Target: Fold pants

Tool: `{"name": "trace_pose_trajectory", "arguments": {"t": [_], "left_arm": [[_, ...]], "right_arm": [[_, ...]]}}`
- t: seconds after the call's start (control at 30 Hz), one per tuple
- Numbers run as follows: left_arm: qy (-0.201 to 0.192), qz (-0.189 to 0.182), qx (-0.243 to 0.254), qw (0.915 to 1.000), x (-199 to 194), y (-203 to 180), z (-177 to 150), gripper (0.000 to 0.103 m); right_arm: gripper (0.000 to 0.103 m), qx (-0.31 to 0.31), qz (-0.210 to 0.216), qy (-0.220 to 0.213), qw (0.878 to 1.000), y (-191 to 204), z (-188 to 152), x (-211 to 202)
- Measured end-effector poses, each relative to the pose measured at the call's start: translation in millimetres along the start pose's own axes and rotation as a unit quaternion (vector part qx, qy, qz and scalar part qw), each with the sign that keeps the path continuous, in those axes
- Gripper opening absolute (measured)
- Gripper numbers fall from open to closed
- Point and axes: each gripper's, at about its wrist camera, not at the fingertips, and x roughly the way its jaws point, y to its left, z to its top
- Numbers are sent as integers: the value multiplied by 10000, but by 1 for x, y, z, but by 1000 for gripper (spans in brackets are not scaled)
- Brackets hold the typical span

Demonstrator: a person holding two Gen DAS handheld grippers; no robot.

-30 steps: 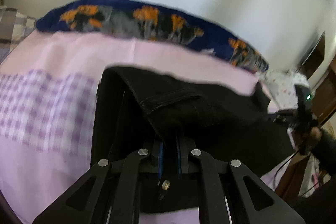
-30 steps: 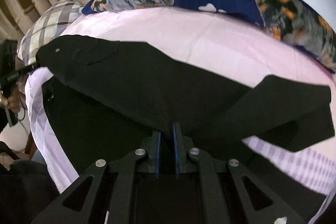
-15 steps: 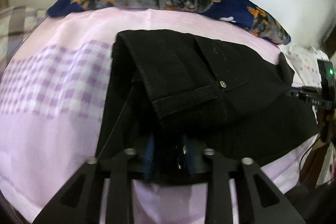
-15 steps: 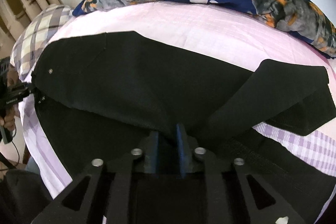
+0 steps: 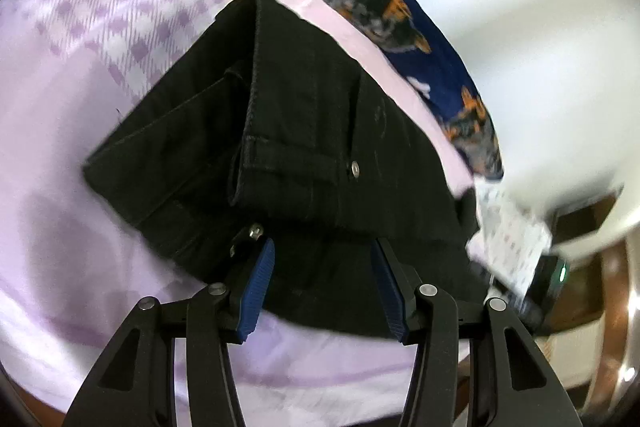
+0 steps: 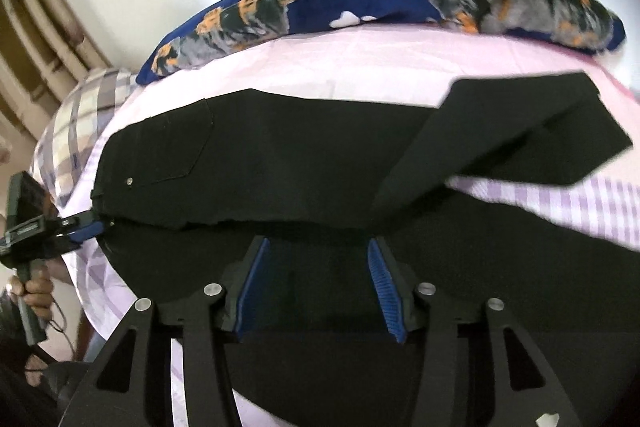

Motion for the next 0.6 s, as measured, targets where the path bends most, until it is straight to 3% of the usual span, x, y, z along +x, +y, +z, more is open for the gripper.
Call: {"name": "trace_pose_trajectory", "arguments": {"t": [0.27,0.3,0.33,0.43,0.6], "left_arm": [[-446,-363,-1150,9917,13,21,17,51],[-509,-386,-1228,9904,13,22,17,44],[-575,-359,-1279,9895,12,23,18,30],[-679,-208,-1206,9902,11,23,22,19],[-801,41,-925,9925,4,14,25,16]], "right_arm": [[49,1138,236,-184,9931,-40,-27,-13],[50,1258,220,-204,9916,-46,-28,-12],[51,1380,195,-231,9900,-53,-29,-12],[51,1770,204,-418,9831,-74,-24,-13],[51,2309,173,-831,9693,-116,4,-16]]}}
